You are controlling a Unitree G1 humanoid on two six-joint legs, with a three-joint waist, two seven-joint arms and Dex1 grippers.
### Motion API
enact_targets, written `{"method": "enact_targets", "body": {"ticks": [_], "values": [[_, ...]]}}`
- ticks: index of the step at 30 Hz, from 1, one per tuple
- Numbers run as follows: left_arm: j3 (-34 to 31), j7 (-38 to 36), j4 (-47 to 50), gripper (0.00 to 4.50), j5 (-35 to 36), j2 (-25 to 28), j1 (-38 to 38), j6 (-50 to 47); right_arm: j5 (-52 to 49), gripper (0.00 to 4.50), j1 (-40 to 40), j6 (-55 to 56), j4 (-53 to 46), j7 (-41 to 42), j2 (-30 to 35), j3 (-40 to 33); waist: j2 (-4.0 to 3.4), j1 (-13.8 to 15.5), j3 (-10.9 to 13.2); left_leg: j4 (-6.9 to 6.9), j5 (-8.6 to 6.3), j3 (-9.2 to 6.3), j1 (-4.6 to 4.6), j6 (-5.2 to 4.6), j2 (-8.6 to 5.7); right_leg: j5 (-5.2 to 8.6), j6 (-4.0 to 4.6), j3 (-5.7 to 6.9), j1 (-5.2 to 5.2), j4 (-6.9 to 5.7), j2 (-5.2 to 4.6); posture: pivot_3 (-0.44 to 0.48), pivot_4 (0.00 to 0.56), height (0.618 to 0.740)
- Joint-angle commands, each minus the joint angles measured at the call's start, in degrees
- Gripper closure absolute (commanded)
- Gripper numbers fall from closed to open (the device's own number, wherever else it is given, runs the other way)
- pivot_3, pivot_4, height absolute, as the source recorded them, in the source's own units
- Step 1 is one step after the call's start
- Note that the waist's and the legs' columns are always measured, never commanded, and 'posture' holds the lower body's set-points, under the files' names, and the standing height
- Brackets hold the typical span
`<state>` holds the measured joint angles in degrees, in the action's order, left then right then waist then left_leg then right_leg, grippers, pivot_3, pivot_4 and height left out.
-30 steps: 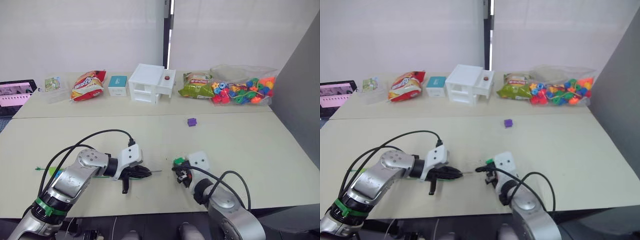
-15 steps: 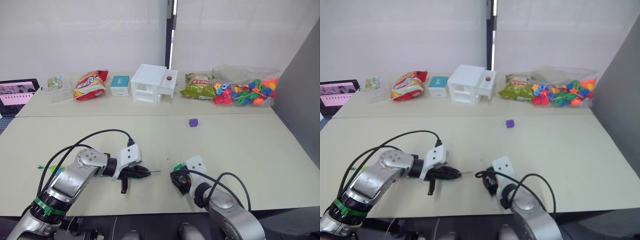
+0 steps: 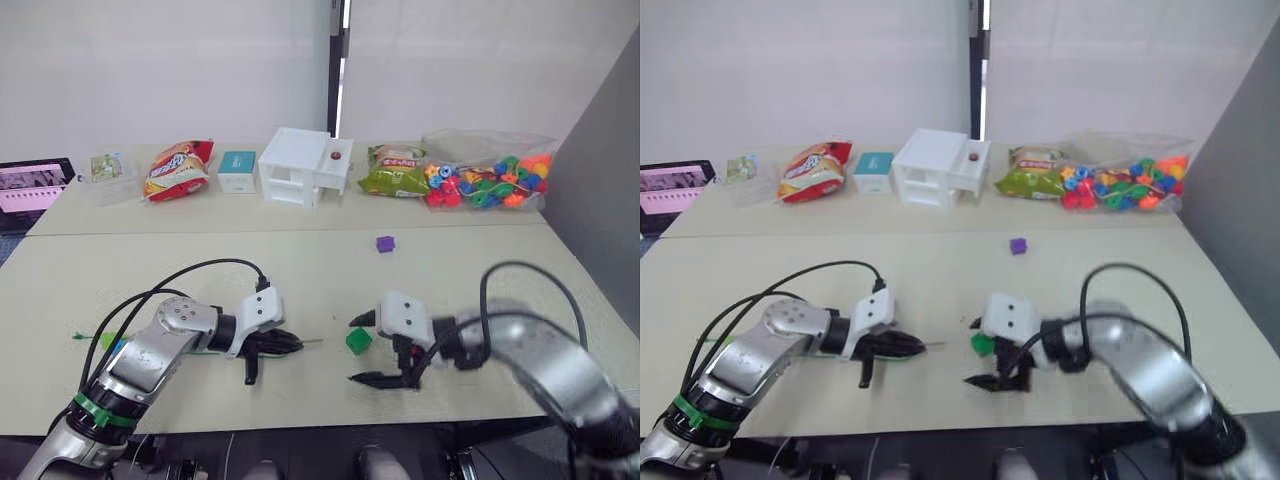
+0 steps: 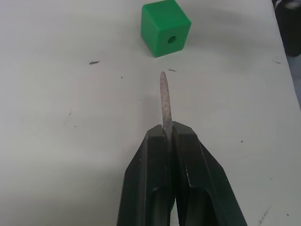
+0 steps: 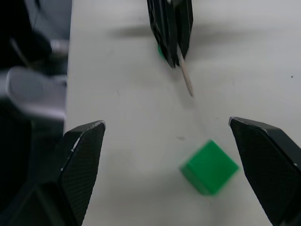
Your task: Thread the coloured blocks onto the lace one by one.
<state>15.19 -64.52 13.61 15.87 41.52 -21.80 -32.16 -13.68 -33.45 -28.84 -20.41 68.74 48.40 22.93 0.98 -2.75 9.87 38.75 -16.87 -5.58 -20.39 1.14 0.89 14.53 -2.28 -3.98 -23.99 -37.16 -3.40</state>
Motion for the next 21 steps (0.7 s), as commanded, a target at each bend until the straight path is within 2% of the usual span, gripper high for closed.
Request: {"method": "enact_targets", "body": {"ticks": [1,7,13,16,21], "values": [[-0.4,0.1,2.6,4.50,0.6,0.2,0.2,0.4,6.4,0.07,-6.3,14.6,11.5,7.7,-2.7,5.4,0.00,-0.1,0.0,0.01,0.00,0.00,-0.02,0.00,0.00,0.00,0.01,-0.01,-0.04,-0.04,0.00,0.000,0.150,0.740],[-0.6,1.3,6.7,4.50,0.8,0.8,2.0,-1.7,11.6,0.07,-14.0,28.4,30.3,15.9,-9.2,9.8,0.00,0.1,0.0,0.06,-0.02,-0.03,-0.32,-0.02,-0.06,-0.07,-0.05,-0.01,-0.28,-0.06,-0.12,0.000,0.150,0.740],[-1.6,2.1,9.7,4.50,1.6,1.5,3.2,-3.5,13.8,0.07,-14.9,34.8,38.4,18.5,-11.8,8.9,-0.01,0.5,0.0,0.11,-0.02,-0.07,-0.44,0.00,-0.08,-0.10,-0.10,0.02,-0.33,-0.03,-0.15,0.000,0.150,0.740],[-1.7,2.1,10.0,4.50,1.7,1.8,3.5,-3.6,13.4,0.86,-14.8,36.0,39.8,19.4,-12.1,8.1,-0.01,0.3,0.0,0.10,-0.01,-0.07,-0.37,0.00,-0.07,-0.11,-0.09,0.02,-0.30,-0.06,-0.13,0.000,0.150,0.740],[-1.3,2.2,9.4,4.50,1.7,2.0,3.0,-3.5,10.7,2.61,-13.6,33.3,37.5,19.4,-12.7,5.8,-0.01,0.3,0.0,0.11,0.00,-0.07,-0.36,0.02,-0.08,-0.11,-0.08,0.01,-0.29,-0.09,-0.12,0.000,0.150,0.740]]}}
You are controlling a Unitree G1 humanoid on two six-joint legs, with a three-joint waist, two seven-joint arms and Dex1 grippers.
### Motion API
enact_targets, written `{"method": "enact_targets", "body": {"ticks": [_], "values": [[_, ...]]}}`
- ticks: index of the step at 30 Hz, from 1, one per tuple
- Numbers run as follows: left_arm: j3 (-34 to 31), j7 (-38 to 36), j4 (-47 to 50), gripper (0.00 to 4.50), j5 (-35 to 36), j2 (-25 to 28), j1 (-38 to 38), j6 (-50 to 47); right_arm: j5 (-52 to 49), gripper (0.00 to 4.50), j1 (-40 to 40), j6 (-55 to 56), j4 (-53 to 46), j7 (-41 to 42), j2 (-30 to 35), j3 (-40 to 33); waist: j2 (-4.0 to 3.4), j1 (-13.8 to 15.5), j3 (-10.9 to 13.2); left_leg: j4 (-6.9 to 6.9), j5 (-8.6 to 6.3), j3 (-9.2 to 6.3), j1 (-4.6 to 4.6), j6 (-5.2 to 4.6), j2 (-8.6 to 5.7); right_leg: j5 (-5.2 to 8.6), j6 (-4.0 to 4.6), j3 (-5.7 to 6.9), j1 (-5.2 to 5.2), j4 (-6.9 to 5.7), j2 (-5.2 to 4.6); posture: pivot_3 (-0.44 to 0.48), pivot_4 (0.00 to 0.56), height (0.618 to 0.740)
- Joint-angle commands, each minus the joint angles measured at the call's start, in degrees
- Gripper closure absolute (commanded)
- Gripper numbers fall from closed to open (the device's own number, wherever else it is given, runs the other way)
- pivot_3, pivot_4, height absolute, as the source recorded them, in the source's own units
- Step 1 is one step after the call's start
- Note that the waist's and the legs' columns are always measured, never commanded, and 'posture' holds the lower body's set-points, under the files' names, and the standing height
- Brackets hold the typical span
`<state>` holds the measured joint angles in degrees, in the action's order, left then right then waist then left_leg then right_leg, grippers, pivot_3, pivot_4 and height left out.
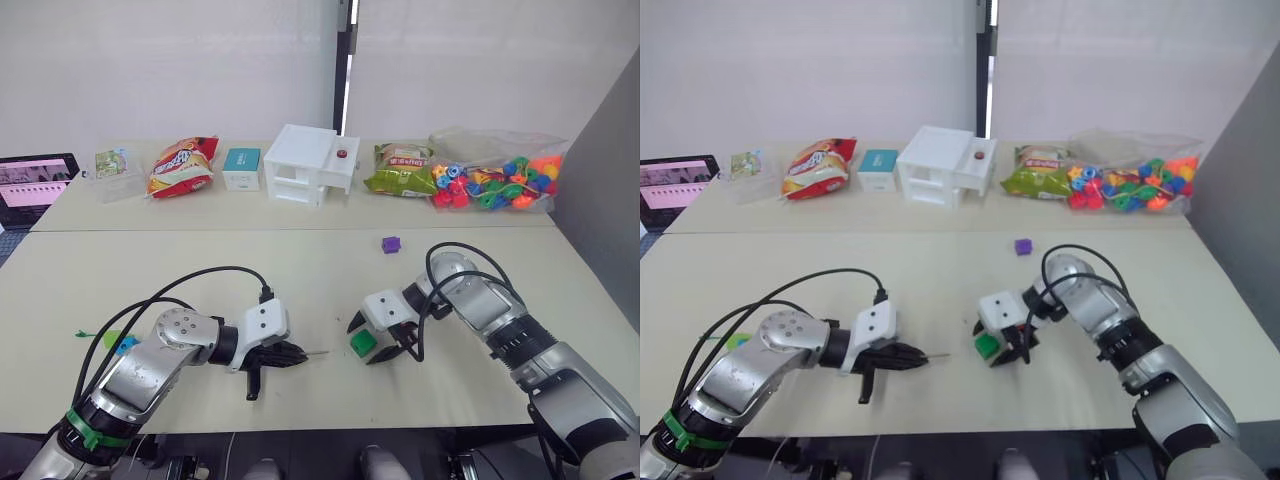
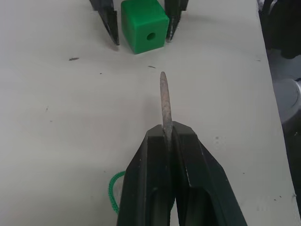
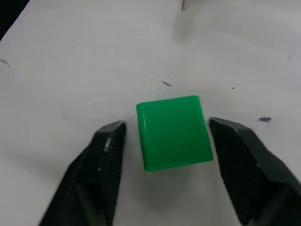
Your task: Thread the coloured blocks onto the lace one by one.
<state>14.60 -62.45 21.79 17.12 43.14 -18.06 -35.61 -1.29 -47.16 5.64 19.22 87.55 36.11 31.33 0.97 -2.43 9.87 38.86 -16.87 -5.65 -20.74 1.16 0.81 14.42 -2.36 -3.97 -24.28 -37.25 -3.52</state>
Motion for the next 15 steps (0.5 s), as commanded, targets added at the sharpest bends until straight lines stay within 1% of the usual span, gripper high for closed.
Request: {"method": "enact_targets", "body": {"ticks": [1,2,3,7,9,13,15], "values": [[-0.6,0.1,1.1,4.50,0.4,0.4,-0.9,0.1,-1.9,2.91,0.5,-2.0,-2.9,0.4,-0.6,-3.0,0.00,0.0,0.0,0.00,0.00,0.00,0.00,0.00,0.00,0.00,0.00,0.00,0.00,-0.02,0.00,0.000,0.150,0.740],[-0.5,0.2,1.0,4.50,0.4,0.4,-1.0,0.2,-2.0,3.26,1.0,-2.9,-3.8,-0.1,-0.6,-3.4,0.00,0.0,0.0,0.00,0.00,-0.01,0.01,0.00,0.00,0.00,0.00,0.00,-0.01,-0.06,0.00,0.000,0.150,0.740],[-0.4,0.2,0.9,4.50,0.3,0.4,-1.1,0.2,-2.0,3.32,1.6,-4.0,-4.9,-0.6,-0.7,-3.8,0.00,0.0,0.0,0.00,0.00,-0.01,0.01,0.00,0.00,0.00,0.00,0.00,-0.01,-0.09,0.00,0.000,0.150,0.740],[-0.1,0.8,1.1,4.50,0.5,-0.2,-2.5,-1.1,-1.8,3.32,3.7,-10.3,-9.7,-3.7,-0.6,-5.8,0.00,0.0,0.0,0.02,0.00,-0.02,0.01,0.00,-0.02,0.00,0.00,0.00,-0.05,-0.24,0.00,0.000,0.150,0.740],[0.6,1.6,0.7,4.50,-0.4,-0.3,-4.1,-2.0,-1.9,3.32,5.2,-18.3,-14.5,-6.9,-0.6,-6.9,0.00,0.1,0.0,0.05,0.00,-0.02,0.01,0.00,-0.02,0.00,0.00,0.00,-0.05,-0.27,0.00,0.000,0.150,0.740],[2.1,1.8,0.0,4.50,-1.9,0.4,-6.3,-2.4,-2.1,3.32,8.8,-30.0,-23.9,-10.9,-0.9,-7.1,0.00,0.1,0.0,0.07,0.00,-0.06,0.02,0.00,-0.04,0.00,0.00,0.00,-0.05,-0.33,0.00,0.000,0.150,0.740],[3.4,1.1,0.2,4.50,-2.5,1.2,-7.3,-3.4,-0.2,3.32,11.2,-35.0,-27.1,-15.7,-2.3,-6.3,0.00,0.1,0.0,0.07,0.00,-0.08,0.02,0.00,-0.04,0.00,0.01,0.01,-0.05,-0.34,0.01,0.000,0.150,0.740]]}}
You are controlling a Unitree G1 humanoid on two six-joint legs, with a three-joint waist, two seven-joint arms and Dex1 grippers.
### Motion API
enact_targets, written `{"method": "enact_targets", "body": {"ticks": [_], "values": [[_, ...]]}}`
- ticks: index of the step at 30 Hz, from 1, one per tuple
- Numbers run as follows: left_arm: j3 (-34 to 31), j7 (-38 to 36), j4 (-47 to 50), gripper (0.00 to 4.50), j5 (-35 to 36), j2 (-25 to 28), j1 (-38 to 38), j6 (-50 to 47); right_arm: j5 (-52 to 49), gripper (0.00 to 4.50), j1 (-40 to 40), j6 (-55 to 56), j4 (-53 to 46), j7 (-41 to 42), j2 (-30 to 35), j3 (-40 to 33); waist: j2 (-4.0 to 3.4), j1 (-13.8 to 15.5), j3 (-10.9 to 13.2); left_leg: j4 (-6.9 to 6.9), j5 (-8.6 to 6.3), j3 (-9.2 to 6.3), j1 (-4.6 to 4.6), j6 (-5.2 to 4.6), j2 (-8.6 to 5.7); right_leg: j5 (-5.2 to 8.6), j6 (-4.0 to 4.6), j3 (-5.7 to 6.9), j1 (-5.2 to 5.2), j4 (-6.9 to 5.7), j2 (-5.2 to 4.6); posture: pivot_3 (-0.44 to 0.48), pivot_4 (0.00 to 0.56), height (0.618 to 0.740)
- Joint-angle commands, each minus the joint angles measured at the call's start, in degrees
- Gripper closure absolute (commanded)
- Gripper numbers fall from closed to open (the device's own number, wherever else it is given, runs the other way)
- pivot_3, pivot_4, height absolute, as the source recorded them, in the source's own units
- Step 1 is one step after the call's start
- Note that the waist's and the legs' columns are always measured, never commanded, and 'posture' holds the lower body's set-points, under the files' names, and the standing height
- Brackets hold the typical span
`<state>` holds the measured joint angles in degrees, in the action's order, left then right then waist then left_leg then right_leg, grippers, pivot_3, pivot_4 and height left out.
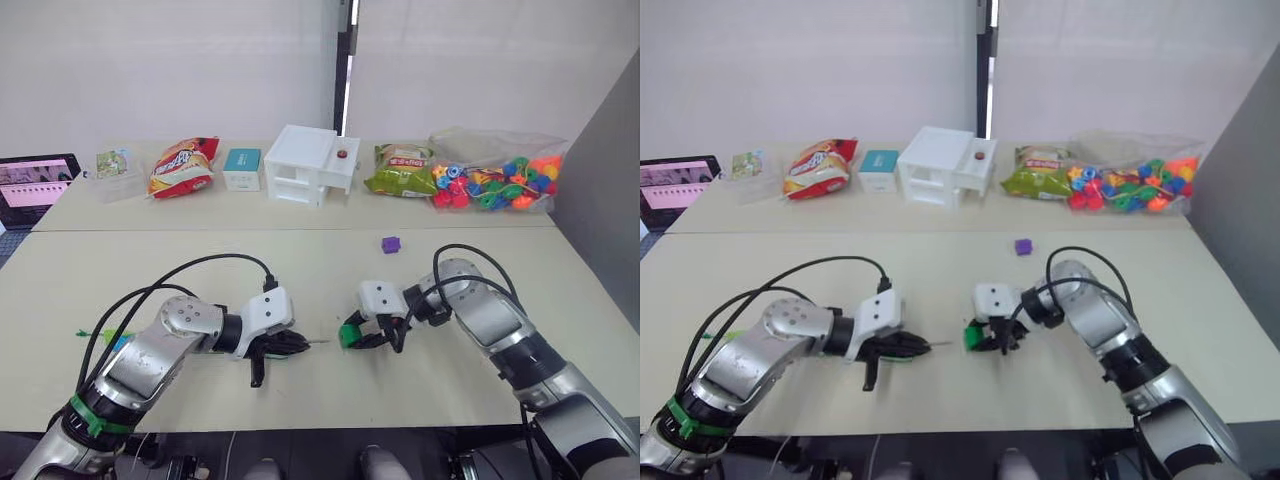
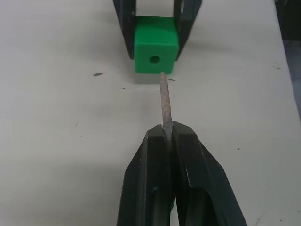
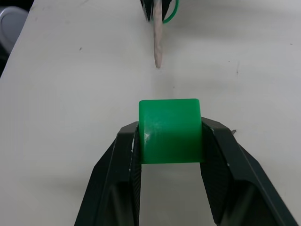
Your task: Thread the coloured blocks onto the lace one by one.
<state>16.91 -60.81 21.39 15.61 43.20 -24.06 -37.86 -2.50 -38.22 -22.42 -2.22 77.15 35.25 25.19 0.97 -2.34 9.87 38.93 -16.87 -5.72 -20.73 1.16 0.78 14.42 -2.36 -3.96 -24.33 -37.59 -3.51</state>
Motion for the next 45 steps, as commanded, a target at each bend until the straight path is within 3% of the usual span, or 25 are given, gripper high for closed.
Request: {"method": "enact_targets", "body": {"ticks": [1,9,33,45], "values": [[1.7,-0.9,0.7,4.50,-1.2,1.4,-1.6,-1.1,1.9,3.32,3.2,-8.8,-6.4,-7.2,-2.1,0.5,0.00,-0.1,0.0,0.00,0.00,0.00,0.00,0.00,0.00,0.00,0.00,0.00,0.00,0.00,0.01,0.000,0.150,0.740],[5.3,-0.9,-0.8,4.50,-4.0,2.5,-4.4,-2.5,3.4,3.32,7.4,-11.9,-10.8,-11.3,-2.3,3.2,0.01,-0.3,0.0,-0.01,0.00,0.01,0.24,0.00,0.00,0.01,0.00,-0.02,0.18,-0.02,0.05,0.000,0.150,0.740],[8.0,0.5,-1.9,4.50,-5.7,-3.5,-6.8,-4.0,2.7,3.32,7.7,-15.1,-14.3,-12.2,-2.0,4.1,0.02,-0.3,0.0,-0.02,0.00,0.01,0.29,-0.01,0.01,0.01,0.01,-0.04,0.20,-0.03,0.08,0.000,0.150,0.740],[8.7,1.2,-5.8,4.50,-5.7,-10.0,-6.4,-1.6,2.6,3.32,7.5,-16.3,-14.9,-12.9,-2.2,3.9,0.03,-0.2,0.0,-0.02,0.00,0.01,0.29,-0.01,0.00,0.01,0.01,-0.04,0.20,-0.03,0.06,0.000,0.150,0.740]]}}
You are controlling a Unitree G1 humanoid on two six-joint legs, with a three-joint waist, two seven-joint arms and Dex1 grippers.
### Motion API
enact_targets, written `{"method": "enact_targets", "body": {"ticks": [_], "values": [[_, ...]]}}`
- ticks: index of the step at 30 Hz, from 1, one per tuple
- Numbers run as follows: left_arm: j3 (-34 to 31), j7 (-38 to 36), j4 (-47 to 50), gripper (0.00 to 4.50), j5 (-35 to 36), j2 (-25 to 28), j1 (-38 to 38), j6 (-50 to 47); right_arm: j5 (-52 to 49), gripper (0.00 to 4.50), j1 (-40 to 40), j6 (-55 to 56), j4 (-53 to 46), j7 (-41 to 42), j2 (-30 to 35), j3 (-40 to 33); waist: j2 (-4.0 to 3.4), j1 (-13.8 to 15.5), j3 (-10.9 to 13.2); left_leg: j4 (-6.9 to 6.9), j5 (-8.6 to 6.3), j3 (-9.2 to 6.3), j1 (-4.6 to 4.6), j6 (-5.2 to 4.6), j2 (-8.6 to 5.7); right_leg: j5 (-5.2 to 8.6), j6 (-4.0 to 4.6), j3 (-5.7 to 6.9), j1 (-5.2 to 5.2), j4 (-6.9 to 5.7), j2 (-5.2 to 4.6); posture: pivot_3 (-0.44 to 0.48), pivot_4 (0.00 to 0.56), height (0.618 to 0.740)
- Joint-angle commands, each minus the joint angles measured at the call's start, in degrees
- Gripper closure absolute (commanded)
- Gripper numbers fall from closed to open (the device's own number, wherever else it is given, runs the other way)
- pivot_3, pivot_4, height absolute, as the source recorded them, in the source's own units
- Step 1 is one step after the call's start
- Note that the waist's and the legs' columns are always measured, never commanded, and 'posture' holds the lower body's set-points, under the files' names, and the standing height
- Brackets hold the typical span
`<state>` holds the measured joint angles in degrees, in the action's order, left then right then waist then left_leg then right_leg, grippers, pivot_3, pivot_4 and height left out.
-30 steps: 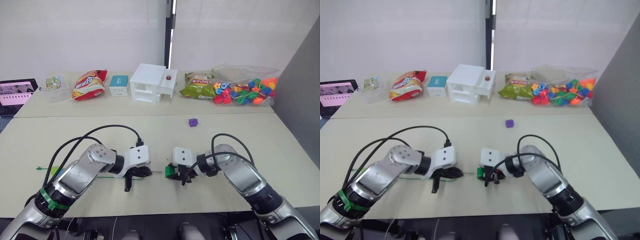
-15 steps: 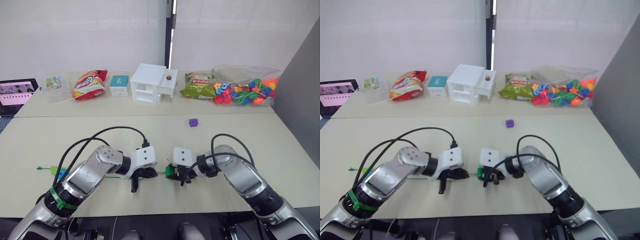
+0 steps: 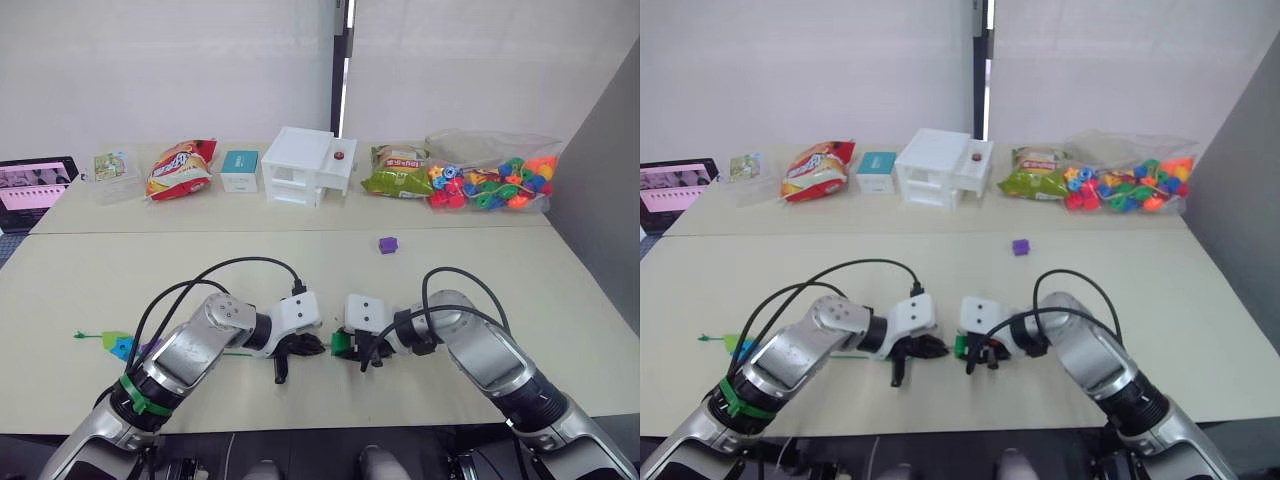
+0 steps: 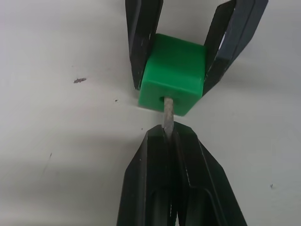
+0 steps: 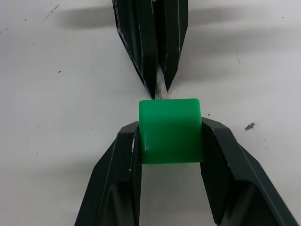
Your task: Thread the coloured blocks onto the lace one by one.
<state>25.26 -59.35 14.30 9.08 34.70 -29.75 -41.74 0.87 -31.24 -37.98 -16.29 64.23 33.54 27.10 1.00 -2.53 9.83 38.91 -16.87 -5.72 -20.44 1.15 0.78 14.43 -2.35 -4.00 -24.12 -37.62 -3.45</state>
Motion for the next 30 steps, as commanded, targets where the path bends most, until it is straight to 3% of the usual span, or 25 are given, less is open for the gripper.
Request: {"method": "enact_targets", "body": {"ticks": [1,10,19,26,30], "values": [[0.3,-0.4,1.2,4.50,0.8,-1.7,-0.7,2.7,-0.8,3.32,0.5,-0.8,-0.9,0.0,-0.5,1.9,0.00,0.0,0.0,0.00,0.00,0.00,0.00,0.00,0.00,0.00,0.00,0.00,0.00,0.00,0.00,0.000,0.150,0.740],[-3.1,-1.0,-3.2,4.50,3.1,-4.6,1.6,6.3,-0.8,3.32,0.1,-0.9,-0.6,-0.6,-0.9,1.7,0.00,0.1,0.0,0.00,0.00,0.00,0.00,0.00,-0.01,0.00,0.00,0.00,0.02,0.01,-0.02,0.000,0.150,0.740],[-8.5,-5.7,-2.9,1.62,5.6,0.9,3.8,10.6,-0.8,3.32,0.4,-1.1,-1.0,-0.9,-0.7,1.6,0.01,-0.3,0.0,-0.01,0.00,0.00,0.05,0.00,0.01,0.00,0.00,0.00,0.01,-0.01,0.00,0.000,0.150,0.740],[-9.8,-8.0,-3.6,1.62,5.8,5.6,6.2,13.1,-0.9,3.32,0.4,-1.1,-0.9,-1.0,-0.8,1.5,0.00,-0.2,0.0,-0.02,0.00,0.00,0.06,0.00,0.02,0.00,0.00,0.00,0.00,-0.01,0.01,0.000,0.150,0.740],[-9.9,-6.3,-5.9,1.62,4.3,5.7,7.7,16.0,-0.9,3.32,0.5,-1.2,-1.0,-1.0,-0.8,1.5,0.00,-0.3,0.0,-0.03,0.00,0.00,0.07,0.00,0.02,0.00,0.00,0.00,0.00,-0.02,0.01,0.000,0.150,0.740]]}}
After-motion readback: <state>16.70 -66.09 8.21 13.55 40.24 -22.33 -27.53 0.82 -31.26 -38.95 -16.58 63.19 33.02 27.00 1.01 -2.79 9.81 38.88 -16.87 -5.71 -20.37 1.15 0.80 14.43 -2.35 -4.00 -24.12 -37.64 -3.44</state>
